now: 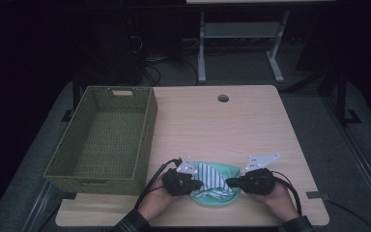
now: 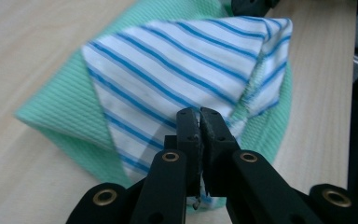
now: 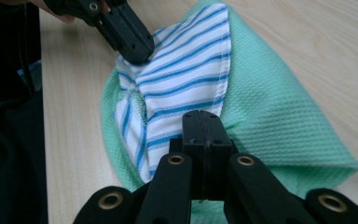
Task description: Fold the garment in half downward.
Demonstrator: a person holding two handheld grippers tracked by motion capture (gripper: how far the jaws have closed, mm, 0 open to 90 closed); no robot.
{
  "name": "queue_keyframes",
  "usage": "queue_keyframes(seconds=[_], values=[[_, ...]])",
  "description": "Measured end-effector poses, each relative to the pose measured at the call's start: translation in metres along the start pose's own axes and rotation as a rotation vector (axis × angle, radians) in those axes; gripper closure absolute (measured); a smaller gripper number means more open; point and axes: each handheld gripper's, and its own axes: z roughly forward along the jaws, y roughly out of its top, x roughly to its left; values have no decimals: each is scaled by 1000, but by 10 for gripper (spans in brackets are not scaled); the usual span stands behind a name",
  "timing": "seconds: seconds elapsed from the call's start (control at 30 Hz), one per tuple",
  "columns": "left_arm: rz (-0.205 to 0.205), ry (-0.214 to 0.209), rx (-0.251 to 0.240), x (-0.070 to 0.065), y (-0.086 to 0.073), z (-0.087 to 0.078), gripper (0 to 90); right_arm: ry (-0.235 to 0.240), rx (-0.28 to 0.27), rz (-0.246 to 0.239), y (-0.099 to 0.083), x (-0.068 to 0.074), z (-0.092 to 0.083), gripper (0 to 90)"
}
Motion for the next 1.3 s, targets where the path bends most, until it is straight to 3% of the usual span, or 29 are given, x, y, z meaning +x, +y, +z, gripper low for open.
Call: queue_keyframes(seconds=[0.1, 0.13, 0.17, 0.27, 0.4, 0.53, 0.7, 0.87, 1.07, 1.3], values=[[13, -12, 25, -5, -2, 4, 865, 5, 9, -2, -3, 3, 1, 899], [-1, -15, 18, -7, -3, 7, 864, 8, 14, -3, -4, 4, 1, 898], [19, -20, 38, -8, -3, 7, 864, 7, 20, -8, -5, 5, 2, 898], [25, -22, 50, -9, -4, 11, 864, -4, 40, -16, -6, 8, 4, 898], [16, -22, 34, -8, -3, 7, 864, -11, 51, -23, -6, 7, 5, 898], [15, -7, -6, -6, 4, -2, 864, -17, 21, -25, -3, 6, -1, 899], [23, 43, -43, 5, 15, -11, 863, -51, -13, -21, 2, -1, -8, 899], [-1, 99, -80, 21, 30, -16, 859, -84, -45, -20, 13, -10, -11, 900], [-12, 133, -91, 40, 47, -7, 854, -118, -76, -11, 27, -23, -8, 900], [-19, 141, -41, 55, 55, 17, 851, -121, -71, 13, 37, -38, 7, 900]])
